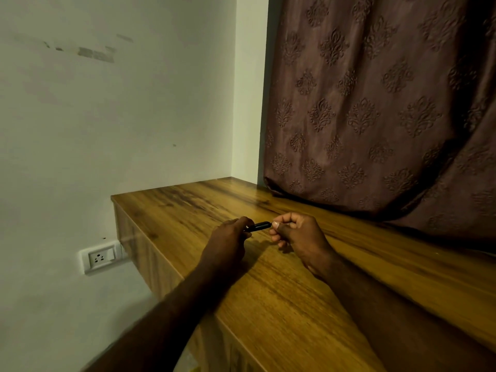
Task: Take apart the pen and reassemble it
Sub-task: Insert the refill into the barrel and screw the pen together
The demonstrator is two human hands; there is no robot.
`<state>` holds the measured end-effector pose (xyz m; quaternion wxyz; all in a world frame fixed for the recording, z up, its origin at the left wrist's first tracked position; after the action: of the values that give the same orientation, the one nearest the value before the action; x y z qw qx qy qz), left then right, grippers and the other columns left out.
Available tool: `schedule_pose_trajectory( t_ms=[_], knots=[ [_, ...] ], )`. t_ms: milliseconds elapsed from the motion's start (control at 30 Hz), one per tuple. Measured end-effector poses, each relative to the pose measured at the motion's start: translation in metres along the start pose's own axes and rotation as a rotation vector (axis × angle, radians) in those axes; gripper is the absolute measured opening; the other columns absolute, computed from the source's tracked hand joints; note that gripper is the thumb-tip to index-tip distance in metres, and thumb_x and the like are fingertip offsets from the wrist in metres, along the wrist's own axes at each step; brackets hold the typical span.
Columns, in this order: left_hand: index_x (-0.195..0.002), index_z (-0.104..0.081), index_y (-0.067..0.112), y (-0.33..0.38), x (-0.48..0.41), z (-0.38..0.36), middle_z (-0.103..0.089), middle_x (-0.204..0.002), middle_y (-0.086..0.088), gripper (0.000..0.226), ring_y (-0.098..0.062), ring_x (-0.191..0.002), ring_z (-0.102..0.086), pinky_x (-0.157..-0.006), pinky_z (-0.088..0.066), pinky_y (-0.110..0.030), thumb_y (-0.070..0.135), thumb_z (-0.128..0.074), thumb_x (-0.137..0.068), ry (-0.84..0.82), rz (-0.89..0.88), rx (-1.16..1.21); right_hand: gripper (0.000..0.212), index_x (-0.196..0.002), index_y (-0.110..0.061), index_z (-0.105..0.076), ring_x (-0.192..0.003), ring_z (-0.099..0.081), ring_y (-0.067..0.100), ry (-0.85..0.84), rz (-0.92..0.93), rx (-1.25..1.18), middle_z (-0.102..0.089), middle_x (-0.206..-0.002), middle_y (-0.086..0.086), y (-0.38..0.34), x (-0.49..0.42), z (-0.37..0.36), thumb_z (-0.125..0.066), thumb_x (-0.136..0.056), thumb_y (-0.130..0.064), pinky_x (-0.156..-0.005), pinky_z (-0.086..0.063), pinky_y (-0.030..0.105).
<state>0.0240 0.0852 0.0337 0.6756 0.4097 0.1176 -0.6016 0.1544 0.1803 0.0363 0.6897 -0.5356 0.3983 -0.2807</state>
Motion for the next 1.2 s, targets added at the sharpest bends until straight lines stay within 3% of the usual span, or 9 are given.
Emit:
schedule_pose_trajectory(
  t_ms=[100, 233, 400, 500, 667, 833, 967, 1100, 1200],
  knots=[
    [-0.111, -0.06, 0.021, 0.0, 0.001, 0.0, -0.067, -0.101, -0.006, 0.026, -0.015, -0.086, -0.062, -0.071, -0.049, -0.024, 0.009, -0.058, -0.088, 0.008, -0.018, 0.007, 0.016, -0.1, 0.002, -0.063, -0.048, -0.052, 0.009, 0.01, 0.015, 0.014, -0.066, -0.074, 0.009, -0.002, 0.001, -0.003, -0.058, -0.094, -0.012, -0.045, -0.04, 0.024],
    [-0.106, -0.061, 0.02, 0.001, 0.001, 0.0, -0.067, -0.096, -0.005, 0.023, -0.008, -0.077, -0.056, -0.061, -0.034, -0.008, 0.008, -0.059, -0.088, 0.004, -0.033, 0.023, 0.024, -0.097, 0.004, -0.061, -0.048, -0.05, 0.014, 0.014, 0.012, 0.017, -0.065, -0.069, 0.009, 0.001, 0.001, -0.003, -0.059, -0.094, -0.02, -0.047, -0.037, 0.025],
    [-0.108, -0.06, 0.02, 0.001, 0.001, 0.001, -0.068, -0.099, -0.006, 0.023, -0.012, -0.082, -0.061, -0.066, -0.043, -0.02, 0.008, -0.058, -0.088, 0.003, -0.016, 0.025, 0.027, -0.095, 0.002, -0.063, -0.049, -0.051, 0.013, 0.023, 0.01, 0.013, -0.064, -0.068, 0.007, 0.005, -0.004, 0.0, -0.059, -0.094, -0.025, -0.045, -0.037, 0.025],
    [-0.11, -0.06, 0.019, -0.002, 0.0, 0.002, -0.066, -0.101, -0.005, 0.022, -0.012, -0.083, -0.057, -0.069, -0.044, -0.024, 0.012, -0.057, -0.089, 0.011, 0.033, -0.007, 0.029, -0.088, 0.001, -0.065, -0.048, -0.05, 0.011, 0.153, 0.009, 0.013, -0.061, -0.065, 0.005, 0.011, -0.01, 0.018, -0.057, -0.095, -0.026, -0.043, -0.035, 0.024],
    [-0.112, -0.06, 0.023, -0.004, 0.0, 0.0, -0.065, -0.105, -0.001, 0.025, -0.015, -0.092, -0.058, -0.086, -0.051, -0.039, 0.014, -0.056, -0.089, -0.019, 0.054, -0.062, 0.006, -0.082, -0.009, -0.062, -0.059, -0.054, 0.015, 0.245, 0.005, 0.297, -0.06, -0.066, 0.003, 0.031, -0.018, 0.037, -0.062, -0.088, -0.009, -0.055, -0.043, 0.027],
    [-0.121, -0.059, 0.02, -0.007, -0.002, -0.005, -0.064, -0.112, -0.002, 0.03, -0.018, -0.1, -0.057, -0.091, -0.048, -0.04, 0.017, -0.054, -0.091, -0.066, 0.057, -0.106, 0.02, -0.105, -0.018, -0.064, -0.076, -0.055, 0.012, 0.079, 0.028, 0.585, -0.055, -0.075, -0.007, 0.037, -0.033, 0.017, -0.068, -0.085, -0.015, -0.062, -0.041, 0.022],
    [-0.121, -0.058, 0.02, -0.007, -0.003, -0.008, -0.064, -0.111, -0.002, 0.031, -0.019, -0.099, -0.057, -0.09, -0.048, -0.039, 0.018, -0.054, -0.09, -0.093, 0.046, -0.119, 0.011, -0.088, -0.025, -0.069, -0.09, -0.062, 0.016, 0.107, 0.052, 0.789, -0.068, -0.094, -0.003, 0.043, -0.042, 0.015, -0.063, -0.085, -0.016, -0.081, -0.052, 0.032],
    [-0.12, -0.059, 0.021, -0.007, -0.003, -0.008, -0.065, -0.109, -0.003, 0.031, -0.019, -0.097, -0.058, -0.089, -0.05, -0.041, 0.017, -0.055, -0.089, -0.098, 0.047, -0.114, 0.01, -0.089, -0.009, -0.067, -0.065, -0.056, 0.012, 0.114, 0.052, 0.438, -0.062, -0.074, 0.001, 0.031, -0.032, 0.019, -0.06, -0.088, -0.002, -0.057, -0.046, 0.023],
    [-0.116, -0.061, 0.022, -0.006, -0.002, -0.007, -0.067, -0.104, -0.003, 0.03, -0.02, -0.092, -0.06, -0.085, -0.051, -0.043, 0.017, -0.055, -0.088, -0.08, 0.05, -0.119, 0.011, -0.096, -0.003, -0.065, -0.059, -0.057, 0.012, 0.121, 0.032, 0.106, -0.065, -0.077, 0.007, 0.021, -0.019, 0.021, -0.058, -0.089, 0.003, -0.044, -0.042, 0.014]
  ],
)
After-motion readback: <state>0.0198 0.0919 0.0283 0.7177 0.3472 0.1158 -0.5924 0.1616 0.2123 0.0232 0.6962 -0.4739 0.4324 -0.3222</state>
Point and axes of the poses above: each hand's wrist, its own x-axis away from the middle knuckle, its own z-axis out of the back of the hand, y = z × x, the point moved 6 cm from there along -x, towards the middle knuckle
